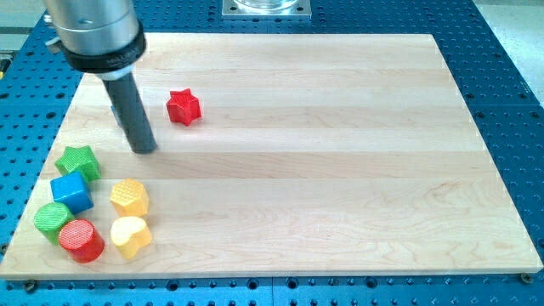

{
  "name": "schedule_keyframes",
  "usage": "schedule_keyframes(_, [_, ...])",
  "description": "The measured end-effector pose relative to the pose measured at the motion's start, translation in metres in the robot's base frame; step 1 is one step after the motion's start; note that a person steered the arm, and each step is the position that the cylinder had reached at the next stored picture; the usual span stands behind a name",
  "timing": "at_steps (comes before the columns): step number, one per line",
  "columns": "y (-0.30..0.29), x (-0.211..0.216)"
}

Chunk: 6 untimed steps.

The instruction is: Place the triangle to the top left

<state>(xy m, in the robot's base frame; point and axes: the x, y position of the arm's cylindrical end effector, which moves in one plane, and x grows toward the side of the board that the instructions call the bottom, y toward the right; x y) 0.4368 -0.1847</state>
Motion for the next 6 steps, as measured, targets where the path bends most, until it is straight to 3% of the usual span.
schedule_keyframes(1, [-0.003,-0.086])
schedule_keyframes(2, [-0.001,-0.07])
schedule_keyframes(3, [-0.003,-0.009])
schedule_keyframes(4, [-0.045,-0.046])
schedule_keyframes(6, [-0.05,-0.138])
